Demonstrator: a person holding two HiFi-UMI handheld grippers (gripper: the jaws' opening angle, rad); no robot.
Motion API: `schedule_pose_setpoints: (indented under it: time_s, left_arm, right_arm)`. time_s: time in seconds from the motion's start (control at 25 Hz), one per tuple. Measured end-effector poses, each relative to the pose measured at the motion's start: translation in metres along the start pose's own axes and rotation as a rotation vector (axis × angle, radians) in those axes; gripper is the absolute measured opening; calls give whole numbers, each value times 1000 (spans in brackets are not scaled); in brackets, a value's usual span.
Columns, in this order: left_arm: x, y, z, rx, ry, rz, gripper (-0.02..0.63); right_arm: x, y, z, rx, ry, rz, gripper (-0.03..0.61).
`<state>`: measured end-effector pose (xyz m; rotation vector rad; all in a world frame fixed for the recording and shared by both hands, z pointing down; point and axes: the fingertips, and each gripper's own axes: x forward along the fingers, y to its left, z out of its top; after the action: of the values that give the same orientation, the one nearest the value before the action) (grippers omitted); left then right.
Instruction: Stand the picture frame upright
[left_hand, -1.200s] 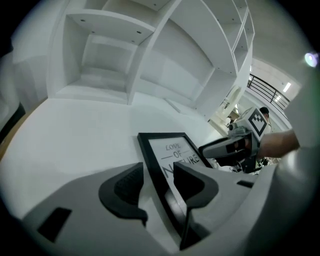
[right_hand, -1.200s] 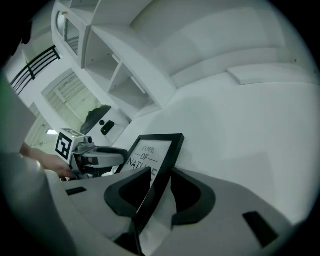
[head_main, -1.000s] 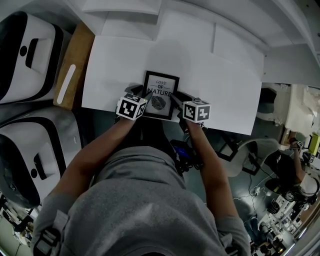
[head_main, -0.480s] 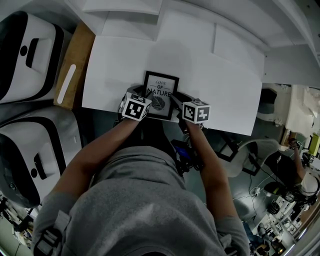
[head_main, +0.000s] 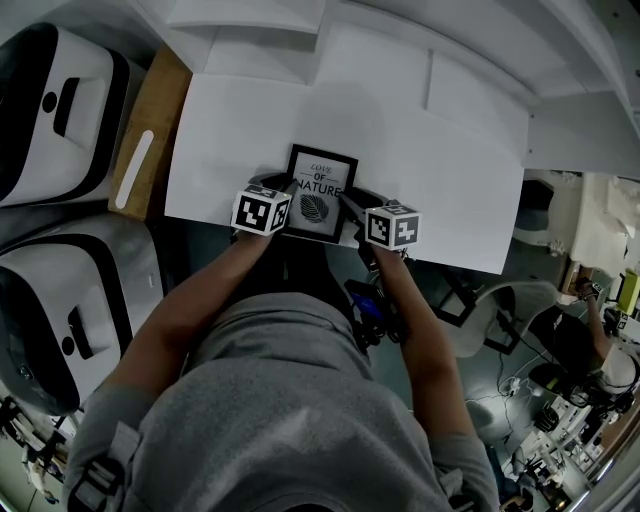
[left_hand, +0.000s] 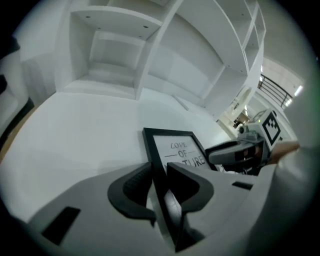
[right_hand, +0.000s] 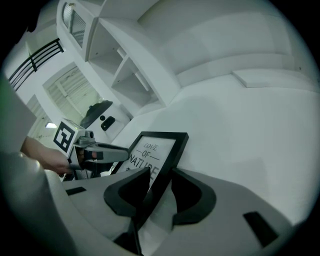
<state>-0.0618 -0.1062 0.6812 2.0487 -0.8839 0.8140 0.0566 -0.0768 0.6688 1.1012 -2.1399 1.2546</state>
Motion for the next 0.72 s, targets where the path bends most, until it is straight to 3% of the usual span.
schedule_pose_setpoints:
  time_s: [0.16, 0.72]
  left_arm:
    - [-3, 5, 4, -132, -25, -54, 81]
    - [-10, 12, 9, -261, -75, -124, 74]
  right_arm:
    - [-1, 1, 0, 4, -2, 6, 130]
    - [-2, 11, 4, 35, -25, 65, 135]
